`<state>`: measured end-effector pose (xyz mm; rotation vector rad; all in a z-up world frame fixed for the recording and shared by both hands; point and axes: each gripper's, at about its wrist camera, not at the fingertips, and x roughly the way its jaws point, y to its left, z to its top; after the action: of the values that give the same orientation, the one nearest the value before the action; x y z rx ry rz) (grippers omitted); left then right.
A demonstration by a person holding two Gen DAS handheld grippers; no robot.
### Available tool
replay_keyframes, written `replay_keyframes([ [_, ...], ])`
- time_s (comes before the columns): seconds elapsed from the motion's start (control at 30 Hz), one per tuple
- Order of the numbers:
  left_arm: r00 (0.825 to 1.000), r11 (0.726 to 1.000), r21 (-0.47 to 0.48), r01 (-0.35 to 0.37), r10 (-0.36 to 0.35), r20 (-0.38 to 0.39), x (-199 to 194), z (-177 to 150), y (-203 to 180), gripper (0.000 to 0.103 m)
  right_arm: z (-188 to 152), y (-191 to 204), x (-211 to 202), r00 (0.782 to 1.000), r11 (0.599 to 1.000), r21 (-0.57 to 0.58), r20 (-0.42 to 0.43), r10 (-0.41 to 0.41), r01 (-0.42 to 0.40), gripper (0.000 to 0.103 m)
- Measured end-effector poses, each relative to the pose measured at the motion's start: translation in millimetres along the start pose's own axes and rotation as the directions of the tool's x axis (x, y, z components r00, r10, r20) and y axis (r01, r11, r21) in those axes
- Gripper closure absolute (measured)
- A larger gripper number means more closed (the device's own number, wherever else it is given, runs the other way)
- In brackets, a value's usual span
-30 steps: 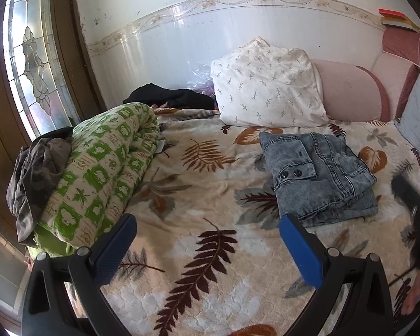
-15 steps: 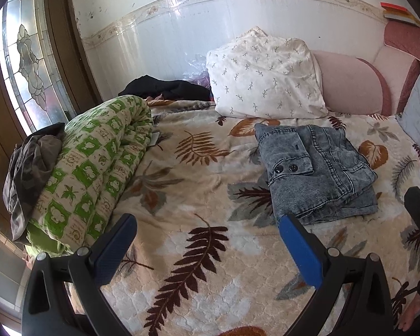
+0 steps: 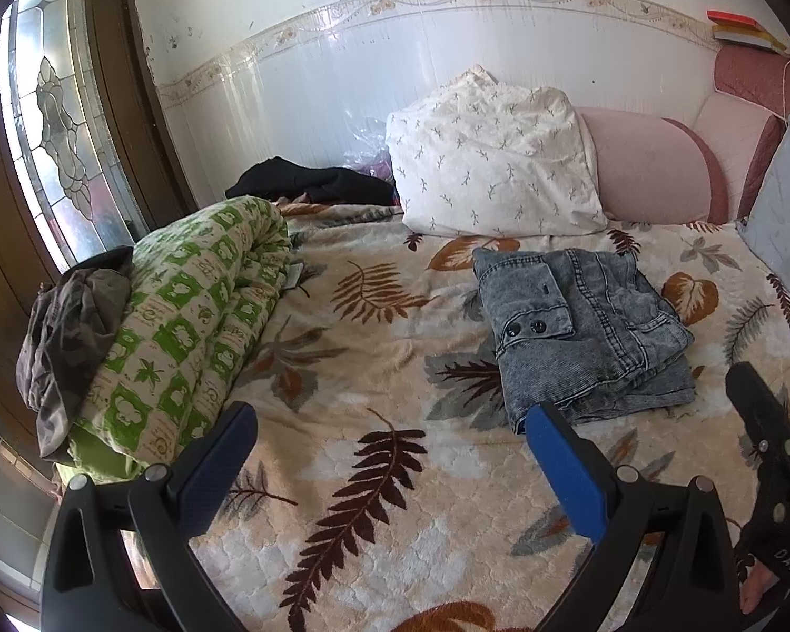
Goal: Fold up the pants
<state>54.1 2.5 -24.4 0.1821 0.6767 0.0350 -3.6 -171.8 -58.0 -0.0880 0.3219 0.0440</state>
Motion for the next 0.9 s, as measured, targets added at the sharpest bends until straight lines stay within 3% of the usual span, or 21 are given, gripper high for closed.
replay_keyframes([
  [0.5, 0.999, 1.0, 0.005, -0.004, 0.004, 0.053, -25.7, 4.5, 0.5, 0.0, 3.7, -2.0, -17.0, 0.999, 1.0, 0.002, 0.052, -0.015, 0.015, 0.001],
  [0.9, 0.999, 1.0, -0.002, -0.005, 0.006, 0.046, -22.4, 3.5, -0.1, 0.0, 3.9, 0.7, -16.7, 0.998, 1.0, -0.009, 0.054, -0.013, 0.014, 0.001],
])
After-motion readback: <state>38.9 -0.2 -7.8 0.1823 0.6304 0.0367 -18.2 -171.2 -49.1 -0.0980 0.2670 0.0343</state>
